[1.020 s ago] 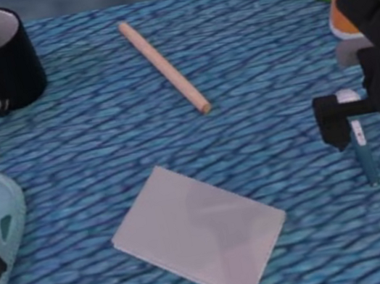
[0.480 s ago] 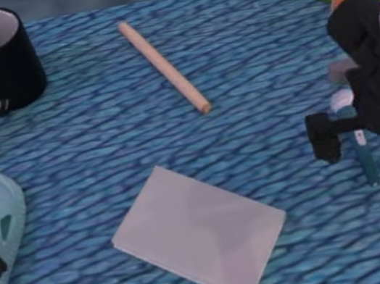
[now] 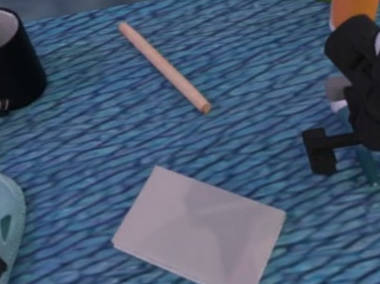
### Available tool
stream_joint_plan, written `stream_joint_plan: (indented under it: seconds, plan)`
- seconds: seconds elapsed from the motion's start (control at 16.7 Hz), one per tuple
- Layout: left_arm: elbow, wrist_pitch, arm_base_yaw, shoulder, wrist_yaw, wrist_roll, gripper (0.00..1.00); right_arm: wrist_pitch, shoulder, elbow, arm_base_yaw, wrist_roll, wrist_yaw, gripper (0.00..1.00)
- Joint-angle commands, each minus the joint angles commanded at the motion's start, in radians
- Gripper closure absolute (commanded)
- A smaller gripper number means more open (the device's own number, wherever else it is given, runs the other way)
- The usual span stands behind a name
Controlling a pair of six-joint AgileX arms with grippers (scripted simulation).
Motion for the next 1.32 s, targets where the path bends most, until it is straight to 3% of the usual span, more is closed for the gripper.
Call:
stream_joint_plan:
  seconds: [0.12, 0.9, 1.32]
  plan:
    - [0.0, 0.0, 0.0, 0.0, 0.0, 0.0, 0.0, 0.0, 0.0, 0.0, 0.0, 0.0, 0.0, 0.0]
    - [0.0, 0.0, 0.0, 0.0, 0.0, 0.0, 0.0, 0.0, 0.0, 0.0, 0.0, 0.0, 0.0, 0.98]
    - [0.0, 0.0, 0.0, 0.0, 0.0, 0.0, 0.0, 0.0, 0.0, 0.0, 0.0, 0.0, 0.0, 1.0]
